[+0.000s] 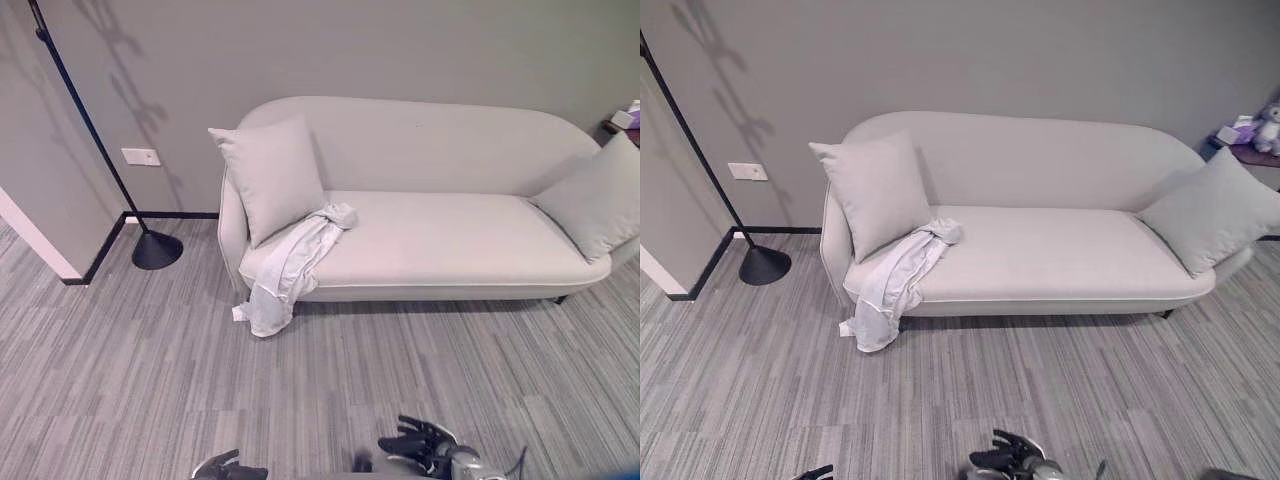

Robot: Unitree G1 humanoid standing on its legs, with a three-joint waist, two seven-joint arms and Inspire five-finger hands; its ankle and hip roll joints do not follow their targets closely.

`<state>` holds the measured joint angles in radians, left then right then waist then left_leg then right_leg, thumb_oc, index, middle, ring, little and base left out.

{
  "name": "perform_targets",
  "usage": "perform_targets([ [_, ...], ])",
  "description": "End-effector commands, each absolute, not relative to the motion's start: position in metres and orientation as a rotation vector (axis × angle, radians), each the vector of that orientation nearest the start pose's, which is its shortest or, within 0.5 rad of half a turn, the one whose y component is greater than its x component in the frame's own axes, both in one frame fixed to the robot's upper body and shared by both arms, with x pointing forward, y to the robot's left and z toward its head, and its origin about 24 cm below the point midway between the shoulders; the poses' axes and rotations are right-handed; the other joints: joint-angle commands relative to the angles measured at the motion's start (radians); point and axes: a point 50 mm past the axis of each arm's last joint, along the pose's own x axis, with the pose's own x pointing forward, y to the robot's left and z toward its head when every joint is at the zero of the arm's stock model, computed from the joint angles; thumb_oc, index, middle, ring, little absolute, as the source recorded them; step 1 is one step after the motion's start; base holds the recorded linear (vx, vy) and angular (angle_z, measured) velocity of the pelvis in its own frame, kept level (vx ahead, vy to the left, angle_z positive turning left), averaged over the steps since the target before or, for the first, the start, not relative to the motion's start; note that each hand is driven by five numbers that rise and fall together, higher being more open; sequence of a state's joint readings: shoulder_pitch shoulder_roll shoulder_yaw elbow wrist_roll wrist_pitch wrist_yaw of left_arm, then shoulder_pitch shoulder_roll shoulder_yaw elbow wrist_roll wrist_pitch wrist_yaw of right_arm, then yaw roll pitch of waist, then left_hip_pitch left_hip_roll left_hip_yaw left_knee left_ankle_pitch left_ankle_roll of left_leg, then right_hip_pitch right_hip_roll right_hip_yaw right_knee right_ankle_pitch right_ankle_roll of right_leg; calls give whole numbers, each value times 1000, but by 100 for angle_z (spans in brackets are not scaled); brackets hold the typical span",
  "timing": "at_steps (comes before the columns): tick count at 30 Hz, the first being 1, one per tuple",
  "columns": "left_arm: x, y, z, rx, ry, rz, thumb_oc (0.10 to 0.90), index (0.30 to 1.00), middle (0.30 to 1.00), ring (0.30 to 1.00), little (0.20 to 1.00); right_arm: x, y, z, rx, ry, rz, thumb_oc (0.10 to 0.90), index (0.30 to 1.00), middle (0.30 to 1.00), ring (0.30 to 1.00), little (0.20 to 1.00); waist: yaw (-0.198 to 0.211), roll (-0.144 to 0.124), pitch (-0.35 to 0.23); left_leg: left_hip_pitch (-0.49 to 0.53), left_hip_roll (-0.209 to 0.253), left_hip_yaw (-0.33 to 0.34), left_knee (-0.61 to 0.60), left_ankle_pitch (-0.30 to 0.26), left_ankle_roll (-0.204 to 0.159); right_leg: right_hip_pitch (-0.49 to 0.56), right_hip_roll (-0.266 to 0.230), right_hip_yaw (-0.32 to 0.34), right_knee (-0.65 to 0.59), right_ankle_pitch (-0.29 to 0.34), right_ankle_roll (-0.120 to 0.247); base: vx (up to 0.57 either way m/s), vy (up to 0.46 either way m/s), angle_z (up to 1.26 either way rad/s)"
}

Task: Hang the clothes on the sofa on the clothes rack.

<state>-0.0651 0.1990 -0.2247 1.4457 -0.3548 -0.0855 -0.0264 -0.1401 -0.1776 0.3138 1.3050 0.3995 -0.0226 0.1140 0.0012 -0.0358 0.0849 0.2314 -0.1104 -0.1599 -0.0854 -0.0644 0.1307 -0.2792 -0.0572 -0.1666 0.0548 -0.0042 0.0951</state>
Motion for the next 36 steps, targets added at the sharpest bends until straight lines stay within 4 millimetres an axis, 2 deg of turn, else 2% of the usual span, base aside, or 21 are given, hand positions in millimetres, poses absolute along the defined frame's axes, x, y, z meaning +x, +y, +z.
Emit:
perform_targets([
  [1,72,207,-172,9,1283,140,800,900,900,900,900,103,-202,-167,26,1277,-23,800,900,900,900,900,6,13,9,34,44,-30,38,-63,-90,121,14,29,-23,121,-6,623,-73,91],
  [5,59,208,-174,-35,1317,182,800,900,900,900,900,81,-208,-170,75,1350,-76,800,900,900,900,900,17,15,-17,1,60,-42,186,-20,-135,200,36,8,-78,122,-21,399,-67,72],
  [7,58,207,-174,-36,1318,182,800,900,900,900,900,78,-209,-171,73,1358,-83,800,900,900,900,900,22,13,-22,-23,68,-27,259,16,-173,250,47,-7,-115,107,-33,233,-62,19],
  [8,58,207,-174,-36,1318,182,800,900,900,900,900,78,-209,-171,73,1358,-83,800,900,900,900,900,21,14,-22,-24,69,-28,261,14,-173,252,48,-8,-117,108,-33,215,-69,7],
  [9,63,208,-173,-34,1300,188,800,900,900,900,900,84,-211,-169,60,1338,-84,800,900,900,900,900,26,3,-6,-112,73,11,441,88,-231,292,47,-13,-126,86,-51,191,-62,25],
  [11,69,208,-172,-38,1276,194,800,900,900,900,900,91,-211,-168,60,1312,-89,800,900,900,900,900,36,-13,11,-190,70,57,619,145,-262,327,40,-14,-135,63,-69,205,-75,20],
  [12,71,209,-172,-40,1266,200,800,900,900,900,900,94,-211,-167,62,1303,-94,800,900,900,900,900,40,-20,20,-226,83,90,697,160,-262,340,36,-16,-138,56,-78,102,-45,0],
  [13,71,209,-172,-40,1266,200,800,900,900,900,900,94,-211,-167,62,1303,-94,800,900,900,900,900,40,-20,20,-227,84,90,698,160,-262,340,37,-16,-138,56,-78,142,-85,-8],
  [14,76,212,-170,-53,1240,213,800,900,900,900,900,97,-212,-167,56,1294,-93,800,900,900,900,900,53,-40,32,-292,125,168,805,162,-229,366,22,-14,-142,46,-92,142,-63,-12],
  [15,77,214,-170,-64,1230,230,800,900,900,900,900,97,-212,-167,46,1298,-85,800,900,900,900,900,61,-39,37,-326,145,190,835,150,-220,374,18,-11,-142,41,-94,179,-61,-8],
  [18,74,224,-168,-135,1214,333,800,900,900,900,900,93,-213,-167,11,1318,-63,800,900,900,900,900,81,-45,43,-380,212,200,766,129,-204,394,-9,-7,-142,27,-83,148,74,-12],
  [21,68,231,-168,-205,1201,441,800,900,900,900,900,84,-214,-169,-28,1351,-49,800,900,900,900,900,94,-30,32,-334,338,179,455,159,-219,406,-43,-12,-142,4,-48,185,228,-19],
  [22,63,231,-169,-215,1215,463,800,900,900,900,900,81,-214,-169,-44,1359,-39,800,900,900,900,900,98,-14,26,-318,367,152,324,182,-228,411,-45,-7,-142,-9,-37,129,183,-4],
  [23,63,231,-169,-216,1216,463,800,900,900,900,900,81,-215,-169,-45,1359,-39,800,900,900,900,900,100,-14,29,-306,367,155,313,186,-230,416,-45,-5,-142,-11,-38,224,349,-1],
  [24,51,228,-171,-224,1257,477,800,900,900,900,900,78,-218,-169,-74,1367,-33,800,900,900,900,900,107,19,12,-310,411,63,144,227,-252,430,-54,17,-142,-38,-18,227,336,-1],
  [26,47,222,-173,-205,1296,443,800,900,900,900,900,75,-221,-169,-92,1380,-28,800,900,900,900,900,103,47,9,-314,437,-28,47,269,-286,453,-67,39,-142,-58,-8,239,409,8],
  [29,49,216,-174,-182,1308,393,800,900,900,900,900,78,-225,-168,-125,1376,-19,800,900,900,900,900,90,68,5,-331,411,-81,65,248,-296,466,-90,54,-142,-62,7,114,318,-31],
  [32,54,204,-175,-53,1321,220,800,900,900,900,900,78,-231,-167,-231,1383,24,800,900,900,900,900,55,82,-7,-333,360,2,141,162,-309,473,-186,55,-142,-26,49,116,648,-29],
  [34,56,203,-175,-25,1319,186,800,900,900,900,900,80,-232,-166,-244,1374,24,800,900,900,900,900,50,78,-10,-328,341,17,149,133,-298,466,-214,60,-136,-12,61,69,506,-31],
  [35,71,203,-173,42,1278,130,800,900,900,900,900,93,-239,-162,-238,1327,-41,800,900,900,900,900,25,58,-15,-328,258,61,171,62,-243,404,-302,93,-83,49,84,42,504,-17],
  [36,71,203,-173,42,1278,130,800,900,900,900,900,93,-239,-162,-238,1327,-41,800,900,900,900,900,27,56,-15,-329,256,63,173,61,-242,401,-303,96,-82,49,85,57,702,-36],
])
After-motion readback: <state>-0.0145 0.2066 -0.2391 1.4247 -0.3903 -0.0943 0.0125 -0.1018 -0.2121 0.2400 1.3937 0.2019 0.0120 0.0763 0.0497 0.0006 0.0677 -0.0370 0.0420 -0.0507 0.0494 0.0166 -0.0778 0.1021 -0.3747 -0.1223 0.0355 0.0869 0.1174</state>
